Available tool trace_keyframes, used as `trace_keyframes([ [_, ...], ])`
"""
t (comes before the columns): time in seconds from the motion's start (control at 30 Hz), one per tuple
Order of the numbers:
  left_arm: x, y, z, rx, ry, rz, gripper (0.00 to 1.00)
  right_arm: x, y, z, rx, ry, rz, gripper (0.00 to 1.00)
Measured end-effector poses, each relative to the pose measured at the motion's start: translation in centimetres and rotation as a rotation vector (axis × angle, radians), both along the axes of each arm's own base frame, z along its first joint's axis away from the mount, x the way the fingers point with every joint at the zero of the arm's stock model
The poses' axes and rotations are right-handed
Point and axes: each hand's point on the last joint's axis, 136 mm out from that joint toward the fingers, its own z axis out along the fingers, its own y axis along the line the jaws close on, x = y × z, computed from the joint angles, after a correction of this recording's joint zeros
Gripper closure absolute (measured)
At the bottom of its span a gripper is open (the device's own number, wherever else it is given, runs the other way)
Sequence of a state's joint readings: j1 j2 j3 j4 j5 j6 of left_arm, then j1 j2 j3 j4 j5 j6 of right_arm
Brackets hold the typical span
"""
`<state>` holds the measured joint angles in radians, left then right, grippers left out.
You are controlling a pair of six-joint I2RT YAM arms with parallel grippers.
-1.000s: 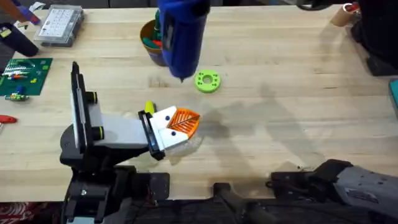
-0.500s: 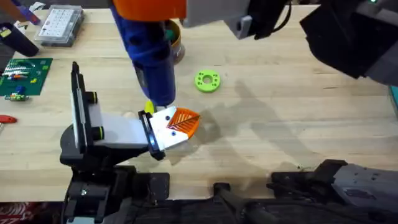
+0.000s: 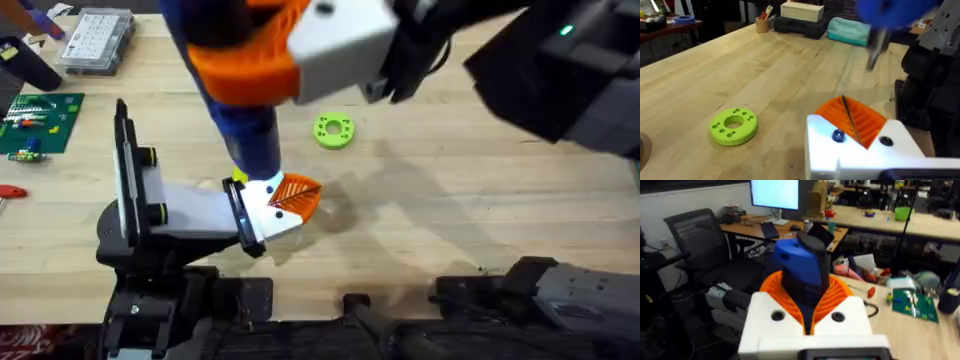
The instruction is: Pick up the gripper from the table and insert it into the empty holder that is missing its gripper. Then pick up a screw, insert it into the mounting hole, and use the screwdriver to tighten it. Finally, clean up the table by picking up the vegetable and placing it into the bucket.
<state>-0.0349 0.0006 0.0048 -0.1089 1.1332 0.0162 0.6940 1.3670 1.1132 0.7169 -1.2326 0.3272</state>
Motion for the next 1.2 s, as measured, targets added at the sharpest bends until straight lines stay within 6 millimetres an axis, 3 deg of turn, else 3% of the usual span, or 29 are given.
trace_keyframes([
  [0.23, 0.0, 0.0, 0.0, 0.000, 0.000, 0.000, 0.984, 0.2, 0.4, -2.5, -0.012, 0.003, -0.018, 0.964],
  [0.43, 0.0, 0.0, 0.0, 0.000, 0.000, 0.000, 0.984, -0.1, 0.6, -2.5, 0.020, -0.038, -0.024, 0.964],
  [0.67, 0.0, 0.0, 0.0, 0.000, 0.000, 0.000, 0.984, 0.2, 0.7, -3.9, 0.001, -0.010, -0.045, 0.964],
  [1.2, 0.0, 0.0, 0.0, 0.000, 0.000, 0.000, 0.984, 0.3, 0.8, -4.0, 0.000, -0.010, -0.048, 0.964],
])
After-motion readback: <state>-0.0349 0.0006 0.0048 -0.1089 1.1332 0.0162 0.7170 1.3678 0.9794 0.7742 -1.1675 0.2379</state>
